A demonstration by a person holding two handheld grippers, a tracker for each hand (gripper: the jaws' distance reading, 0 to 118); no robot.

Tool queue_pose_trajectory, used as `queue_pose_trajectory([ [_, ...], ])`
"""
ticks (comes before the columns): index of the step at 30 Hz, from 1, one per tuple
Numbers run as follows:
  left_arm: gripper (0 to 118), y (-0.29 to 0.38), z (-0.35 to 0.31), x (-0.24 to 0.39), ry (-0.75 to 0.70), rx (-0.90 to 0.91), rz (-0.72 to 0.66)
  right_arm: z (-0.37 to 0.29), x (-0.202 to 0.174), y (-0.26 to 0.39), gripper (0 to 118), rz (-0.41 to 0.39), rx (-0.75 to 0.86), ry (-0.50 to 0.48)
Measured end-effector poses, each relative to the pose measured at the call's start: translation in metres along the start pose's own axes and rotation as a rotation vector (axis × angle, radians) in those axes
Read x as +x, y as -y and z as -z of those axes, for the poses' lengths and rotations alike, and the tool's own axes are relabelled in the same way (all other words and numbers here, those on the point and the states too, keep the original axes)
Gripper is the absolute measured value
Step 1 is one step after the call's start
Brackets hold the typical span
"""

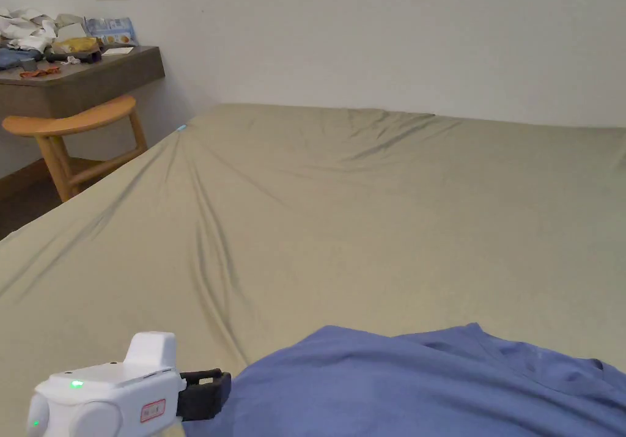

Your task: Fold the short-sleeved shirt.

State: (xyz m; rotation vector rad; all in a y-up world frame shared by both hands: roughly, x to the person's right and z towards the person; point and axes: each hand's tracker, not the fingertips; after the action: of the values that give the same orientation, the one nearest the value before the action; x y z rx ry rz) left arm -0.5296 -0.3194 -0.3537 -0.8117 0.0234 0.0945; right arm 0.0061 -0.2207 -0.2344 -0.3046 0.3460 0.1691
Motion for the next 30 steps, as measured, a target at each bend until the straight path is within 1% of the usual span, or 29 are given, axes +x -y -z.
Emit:
queue_pose_trajectory([
  [1,118,0.001,0.016,-0.001,-0.039,-0.031,0.023,0.001,-0.001,0.001,2,-0.005,-0.006,0.0],
  [2,118,0.002,0.028,-0.001,-0.046,-0.058,0.04,0.004,-0.001,0.002,2,-0.008,-0.013,-0.001],
  [4,106,0.005,0.045,-0.001,-0.035,-0.072,0.04,0.009,-0.001,0.003,2,-0.007,-0.024,-0.004],
  [7,105,0.014,0.072,0.001,-0.021,-0.159,0.043,0.013,-0.003,0.003,2,-0.004,-0.038,-0.007],
  [8,101,0.018,0.069,0.009,-0.076,-0.122,0.06,0.015,-0.002,0.003,2,-0.002,-0.043,-0.009],
  [9,94,0.017,0.06,0.016,-0.092,-0.069,0.061,0.015,-0.003,0.004,2,-0.002,-0.046,-0.009],
  [10,82,0.02,0.057,0.022,-0.092,-0.087,0.036,0.016,-0.002,0.004,2,-0.003,-0.048,-0.009],
  [11,40,0.025,0.049,0.031,-0.122,-0.041,0.062,0.017,-0.001,0.005,2,0.0,-0.05,-0.008],
  [12,22,0.034,0.041,0.043,-0.017,-0.016,0.084,0.02,0.0,0.005,2,0.007,-0.053,-0.01],
  [13,4,0.041,0.038,0.055,-0.03,0.009,0.1,0.021,0.0,0.007,2,0.014,-0.056,-0.01],
  [14,0,0.047,0.039,0.067,-0.176,0.024,0.188,0.023,0.001,0.008,2,0.022,-0.058,-0.009],
  [15,0,0.051,0.043,0.071,-0.062,-0.011,0.263,0.025,0.002,0.008,2,0.033,-0.062,-0.011],
  [16,0,0.054,0.039,0.076,-0.119,0.02,0.315,0.025,0.004,0.009,2,0.042,-0.062,-0.017],
  [18,0,0.046,0.031,0.07,0.013,0.002,0.256,0.023,0.006,0.01,2,0.048,-0.061,-0.021],
  [20,0,0.042,0.015,0.075,0.026,0.024,0.271,0.022,0.013,0.012,2,0.043,-0.071,-0.014],
  [22,0,0.036,-0.004,0.078,0.056,0.091,0.273,0.02,0.025,0.018,2,0.038,-0.091,0.01],
  [26,0,0.02,-0.044,0.082,0.108,0.212,0.216,0.027,0.066,0.024,2,0.04,-0.137,0.076],
  [27,0,0.016,-0.052,0.083,0.102,0.25,0.217,0.034,0.081,0.028,2,0.041,-0.162,0.11],
  [28,0,0.011,-0.06,0.088,0.101,0.272,0.216,0.046,0.096,0.031,2,0.043,-0.211,0.14],
  [29,0,0.006,-0.066,0.089,0.115,0.278,0.211,0.062,0.113,0.035,3,0.043,-0.298,0.156],
  [30,0,0.003,-0.068,0.089,0.124,0.286,0.199,0.077,0.125,0.039,8,0.047,-0.365,0.172],
])
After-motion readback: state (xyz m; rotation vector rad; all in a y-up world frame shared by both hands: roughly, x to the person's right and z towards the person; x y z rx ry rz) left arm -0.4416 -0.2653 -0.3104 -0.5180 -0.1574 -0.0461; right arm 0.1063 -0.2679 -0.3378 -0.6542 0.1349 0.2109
